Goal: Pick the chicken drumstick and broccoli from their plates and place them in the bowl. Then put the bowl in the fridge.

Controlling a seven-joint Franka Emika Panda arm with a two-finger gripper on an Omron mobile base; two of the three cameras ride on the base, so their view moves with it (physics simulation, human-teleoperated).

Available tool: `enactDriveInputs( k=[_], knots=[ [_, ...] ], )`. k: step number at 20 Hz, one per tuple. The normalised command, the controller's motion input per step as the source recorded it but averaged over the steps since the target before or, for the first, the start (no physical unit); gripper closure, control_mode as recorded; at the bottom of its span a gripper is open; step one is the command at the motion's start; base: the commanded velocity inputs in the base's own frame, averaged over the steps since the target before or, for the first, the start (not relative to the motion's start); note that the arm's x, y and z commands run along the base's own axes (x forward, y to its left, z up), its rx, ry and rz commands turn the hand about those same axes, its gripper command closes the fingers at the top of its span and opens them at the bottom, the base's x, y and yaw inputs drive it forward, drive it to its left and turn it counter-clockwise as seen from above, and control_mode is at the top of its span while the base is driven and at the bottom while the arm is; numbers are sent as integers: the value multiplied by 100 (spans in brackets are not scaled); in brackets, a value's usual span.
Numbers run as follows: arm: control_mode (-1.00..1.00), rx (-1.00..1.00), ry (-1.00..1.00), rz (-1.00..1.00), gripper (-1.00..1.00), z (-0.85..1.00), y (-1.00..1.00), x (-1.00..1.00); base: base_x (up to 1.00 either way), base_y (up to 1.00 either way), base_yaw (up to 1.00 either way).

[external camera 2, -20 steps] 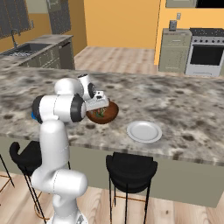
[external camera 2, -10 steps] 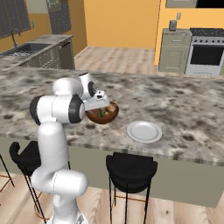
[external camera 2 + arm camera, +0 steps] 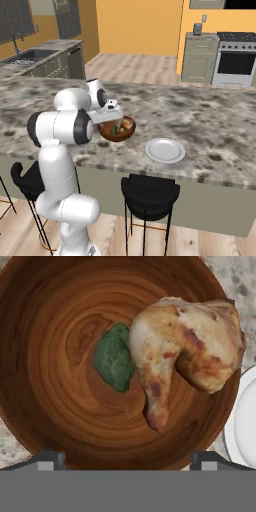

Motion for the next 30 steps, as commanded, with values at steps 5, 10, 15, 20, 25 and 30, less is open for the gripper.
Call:
enactDriveInputs(
  k=[5,10,15,20,25,30],
  knots=[
    [-100,0,-4,0,-100,23,15,-23,0,0,0],
    [-100,0,-4,0,-100,1,33,-30,0,0,0],
    [-100,0,-5,8,-100,0,24,-17,0,0,0],
    [-100,0,-1,22,-100,-10,15,5,0,0,0],
    [-100,0,0,31,-100,-22,2,30,0,0,0],
    [-100,-1,1,25,-100,-24,4,43,0,0,0]
  ],
)
